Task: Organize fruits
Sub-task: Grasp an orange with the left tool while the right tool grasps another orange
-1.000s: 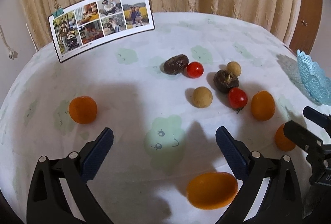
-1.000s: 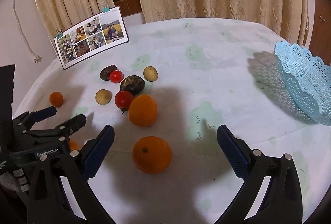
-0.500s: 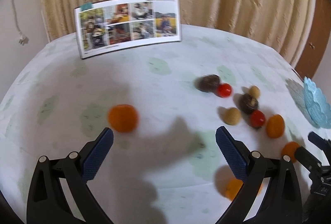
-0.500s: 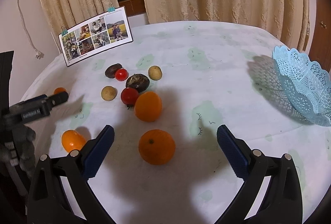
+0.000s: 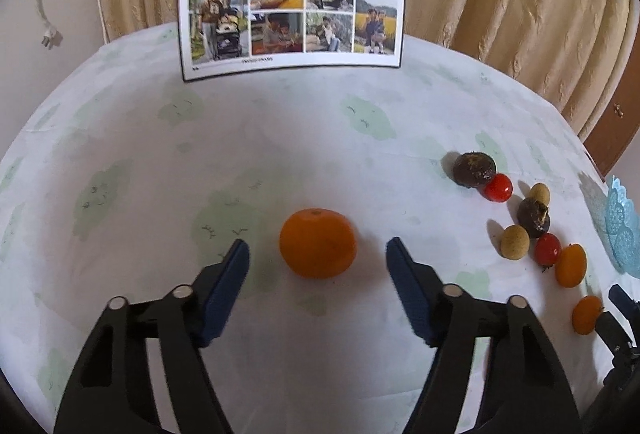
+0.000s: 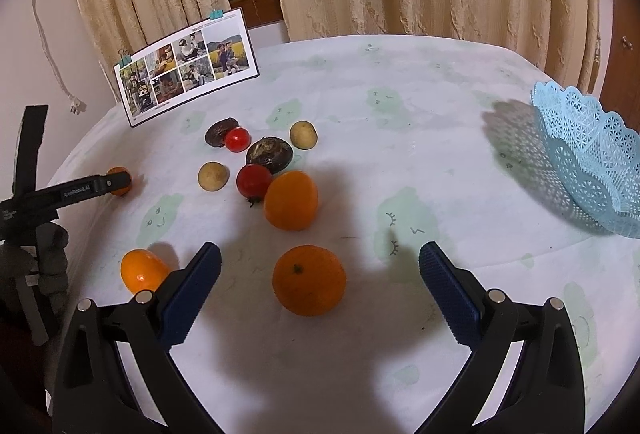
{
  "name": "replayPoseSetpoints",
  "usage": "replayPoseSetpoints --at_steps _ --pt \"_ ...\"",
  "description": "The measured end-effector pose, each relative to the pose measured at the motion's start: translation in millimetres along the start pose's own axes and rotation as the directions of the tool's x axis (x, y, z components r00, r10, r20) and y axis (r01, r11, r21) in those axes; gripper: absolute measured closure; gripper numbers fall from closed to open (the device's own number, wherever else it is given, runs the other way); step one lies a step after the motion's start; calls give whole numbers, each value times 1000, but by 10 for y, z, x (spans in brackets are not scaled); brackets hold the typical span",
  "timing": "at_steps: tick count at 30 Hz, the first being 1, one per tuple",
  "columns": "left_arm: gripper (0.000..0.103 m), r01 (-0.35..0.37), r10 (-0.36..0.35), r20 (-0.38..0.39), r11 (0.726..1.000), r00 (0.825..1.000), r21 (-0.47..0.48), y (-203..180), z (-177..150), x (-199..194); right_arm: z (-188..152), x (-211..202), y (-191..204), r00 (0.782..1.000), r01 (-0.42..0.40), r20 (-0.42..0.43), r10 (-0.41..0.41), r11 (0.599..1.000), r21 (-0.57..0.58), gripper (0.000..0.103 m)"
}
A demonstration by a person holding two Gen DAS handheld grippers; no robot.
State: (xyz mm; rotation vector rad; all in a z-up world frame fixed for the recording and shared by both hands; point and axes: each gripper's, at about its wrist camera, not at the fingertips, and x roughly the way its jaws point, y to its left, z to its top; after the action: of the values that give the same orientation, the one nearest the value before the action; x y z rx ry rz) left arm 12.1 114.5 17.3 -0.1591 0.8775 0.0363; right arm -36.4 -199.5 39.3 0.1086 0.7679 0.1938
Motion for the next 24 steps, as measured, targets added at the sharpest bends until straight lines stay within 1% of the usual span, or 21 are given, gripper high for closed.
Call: replayPoseSetpoints --at_steps 2,3,5,6,9,11,15,17,18,19,20,21,23,24 --pt "49 14 -14 -20 1000 1000 9 -18 0 66 0 1 -7 1000 0 1 0 1000 3 2" --pt "51 5 -5 -17 1000 1000 16 -29 -1 80 3 3 -8 1000 -1 -1 1 1000 2 3" --pt "62 0 0 -11 1000 1000 27 -49 5 79 -1 13 -10 1000 0 -6 0 1000 1 3" --pt "63 1 -1 -6 1000 1000 26 -44 7 70 -3 18 -7 1000 1 -8 -1 1000 -1 4" --pt "64 21 -20 -4 1000 1000 21 -40 6 46 -13 36 -3 1000 6 -20 -7 1000 -10 9" --pt "64 16 -16 8 999 1000 35 -75 -3 16 -13 65 -2 999 16 -35 -16 1000 -16 20" --pt "64 15 -17 42 998 999 61 -147 -1 -81 -33 123 -29 998 12 -68 -13 1000 -9 31" --pt "64 17 -21 54 997 998 69 -169 3 -127 -43 140 -21 997 6 -82 -7 1000 -14 39" --pt "64 19 -23 57 997 998 71 -181 4 -146 -45 150 -17 996 3 -89 -5 1000 -19 42" --pt "64 21 -25 57 997 998 72 -188 7 -155 -53 171 1 995 3 -102 -6 1000 -26 48" --pt "64 23 -27 58 997 998 73 -194 7 -163 -58 189 10 994 3 -113 -6 1000 -31 52" --pt "64 24 -28 59 997 998 73 -202 7 -173 -59 188 17 994 5 -113 -9 999 -33 52" --pt "64 28 -33 62 997 998 74 -221 10 -197 -60 182 27 994 -11 -114 7 999 -38 60" --pt "64 31 -36 64 997 997 75 -235 13 -216 -65 173 34 994 -20 -112 16 999 -39 62"
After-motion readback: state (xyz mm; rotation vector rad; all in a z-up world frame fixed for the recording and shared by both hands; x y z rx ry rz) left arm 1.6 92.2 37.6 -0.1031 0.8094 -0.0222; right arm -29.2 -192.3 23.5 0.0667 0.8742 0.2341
